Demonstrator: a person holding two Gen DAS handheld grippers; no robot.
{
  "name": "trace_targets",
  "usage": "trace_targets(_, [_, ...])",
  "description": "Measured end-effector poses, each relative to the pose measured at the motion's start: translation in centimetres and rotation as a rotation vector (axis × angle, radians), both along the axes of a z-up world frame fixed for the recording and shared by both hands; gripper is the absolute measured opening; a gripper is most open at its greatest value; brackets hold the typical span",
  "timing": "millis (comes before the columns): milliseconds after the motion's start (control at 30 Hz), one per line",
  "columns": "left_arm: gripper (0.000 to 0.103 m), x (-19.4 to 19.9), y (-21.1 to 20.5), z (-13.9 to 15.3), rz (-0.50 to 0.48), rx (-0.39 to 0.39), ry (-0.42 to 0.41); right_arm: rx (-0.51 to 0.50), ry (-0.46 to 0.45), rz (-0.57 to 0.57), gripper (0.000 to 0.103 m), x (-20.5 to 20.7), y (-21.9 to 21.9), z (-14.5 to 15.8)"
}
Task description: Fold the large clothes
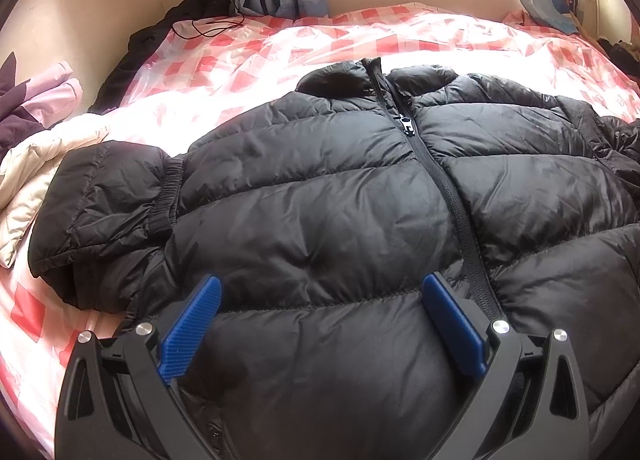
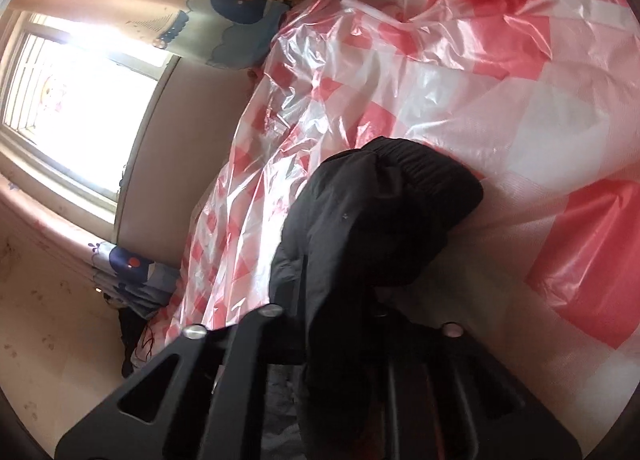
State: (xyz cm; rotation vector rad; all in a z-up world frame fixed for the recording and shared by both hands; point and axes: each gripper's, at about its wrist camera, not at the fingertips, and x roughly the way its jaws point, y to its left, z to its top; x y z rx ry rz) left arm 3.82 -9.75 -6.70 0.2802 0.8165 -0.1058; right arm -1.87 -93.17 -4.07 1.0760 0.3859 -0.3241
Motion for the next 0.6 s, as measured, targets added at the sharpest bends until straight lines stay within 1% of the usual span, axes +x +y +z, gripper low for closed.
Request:
trace_targets(67, [0.097,0.0,0.0,-0.1,0.000,0.000,0.002,-0.050,-0.010,0.007,0.008,-0.1,0.4,1.1])
trace_targets(100, [0.097,0.0,0.0,-0.1,0.000,0.000,0.002,-0.059,-0.020,0.008,0.008,-0.1,0.5,1.5])
trace_targets(200, [0.097,0.0,0.2,0.0,0.006,-0.012,-0.003,-0.060,-0.084,0.009,0.007,-0.2,1.2,3.2])
trace_targets(300, [0.097,-0.1,0.8,0.7,0.029,-0.041,-0.023,-0.086,-0.146,0.051,0.007,0.7,2.8,6.1])
trace_targets(433, [0.097,-0.2,2.0,1.6,0.066,-0.097,-0.044,-0.162,-0.211,0.162,0.007,3.1,6.9,11.6])
trace_targets(467, [0.097,-0.3,2.1,1.8,0.072,-0.100,-0.048,-0.196,-0.228,0.205,0.007,4.1,8.8,13.5])
trace_targets(567, [0.097,-0.9,2.4,2.4,0.076,-0.085,-0.086,-0.255,-0.273,0.314,0.007,6.9,14.0,17.7])
trace_targets(600, [0.097,-1.1,2.5,2.7,0.078,-0.084,-0.092,-0.280,-0.289,0.361,0.007,8.0,16.5,19.3])
